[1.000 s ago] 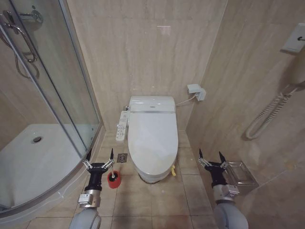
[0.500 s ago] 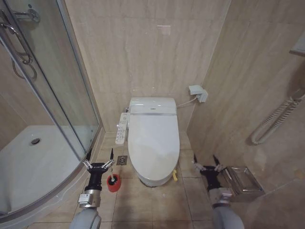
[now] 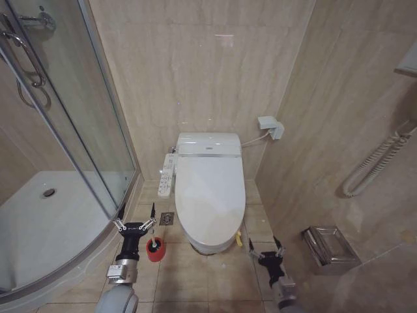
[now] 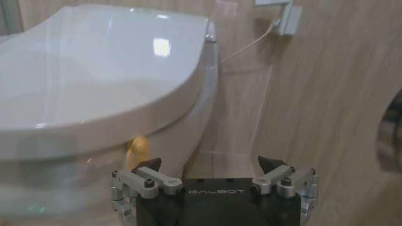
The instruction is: Open the toilet lid, clean the toilet bowl with a toilet brush, close the toilet lid, and flush.
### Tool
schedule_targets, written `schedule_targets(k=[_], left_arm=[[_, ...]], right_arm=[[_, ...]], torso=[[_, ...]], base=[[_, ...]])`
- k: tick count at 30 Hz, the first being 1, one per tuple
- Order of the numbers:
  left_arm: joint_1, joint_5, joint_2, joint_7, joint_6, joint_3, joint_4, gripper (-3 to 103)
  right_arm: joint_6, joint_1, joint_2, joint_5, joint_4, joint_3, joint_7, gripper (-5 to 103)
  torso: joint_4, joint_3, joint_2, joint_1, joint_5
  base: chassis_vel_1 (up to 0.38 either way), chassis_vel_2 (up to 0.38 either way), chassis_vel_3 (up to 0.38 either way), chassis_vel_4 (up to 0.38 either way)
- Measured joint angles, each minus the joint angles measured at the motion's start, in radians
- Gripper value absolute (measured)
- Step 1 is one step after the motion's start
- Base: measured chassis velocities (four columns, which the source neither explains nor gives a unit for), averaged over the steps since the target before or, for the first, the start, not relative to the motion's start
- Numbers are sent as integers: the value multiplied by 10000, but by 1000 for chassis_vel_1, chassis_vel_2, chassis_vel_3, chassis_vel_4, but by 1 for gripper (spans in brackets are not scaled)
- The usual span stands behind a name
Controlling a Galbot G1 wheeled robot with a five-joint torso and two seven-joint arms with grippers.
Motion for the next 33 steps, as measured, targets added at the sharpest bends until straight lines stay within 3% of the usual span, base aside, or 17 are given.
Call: schedule_targets(k=[10, 33], left_arm=[[0, 0, 0, 0, 0, 0, 0, 100], [0, 0, 0, 0, 0, 0, 0, 100]], right_arm=[[250, 160, 209, -257, -698, -571, -23, 100], [494, 1553, 555, -392, -2214, -317, 61, 97]], torso=[[0, 0, 0, 0, -1], [1, 1, 0, 1, 0]], base=[[0, 0, 0, 0], [0, 0, 0, 0]])
